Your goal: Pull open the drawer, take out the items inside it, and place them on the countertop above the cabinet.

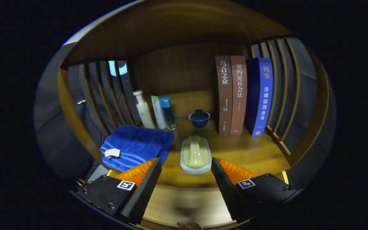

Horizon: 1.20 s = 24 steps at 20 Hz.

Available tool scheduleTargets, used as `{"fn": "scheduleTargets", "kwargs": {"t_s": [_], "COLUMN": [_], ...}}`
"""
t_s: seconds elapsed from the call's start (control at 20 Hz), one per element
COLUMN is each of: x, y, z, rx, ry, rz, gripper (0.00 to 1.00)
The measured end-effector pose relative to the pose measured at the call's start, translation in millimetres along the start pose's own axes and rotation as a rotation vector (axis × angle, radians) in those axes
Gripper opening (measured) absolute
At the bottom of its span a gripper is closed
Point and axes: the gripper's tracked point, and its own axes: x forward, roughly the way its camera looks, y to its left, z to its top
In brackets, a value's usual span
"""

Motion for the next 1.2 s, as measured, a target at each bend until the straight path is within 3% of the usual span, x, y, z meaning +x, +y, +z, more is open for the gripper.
{"fn": "scheduleTargets", "kwargs": {"t_s": [0.25, 0.55, 0.95, 1.2], "x": [-78, -129, -126, -110], "y": [14, 18, 9, 2], "z": [-35, -110, -215, -228], "rx": [0.015, 0.034, 0.050, 0.054], "ry": [-0.083, -0.116, -0.011, 0.023], "rz": [0.000, -0.031, -0.082, -0.099], "gripper": [1.00, 1.00, 1.00, 1.00]}}
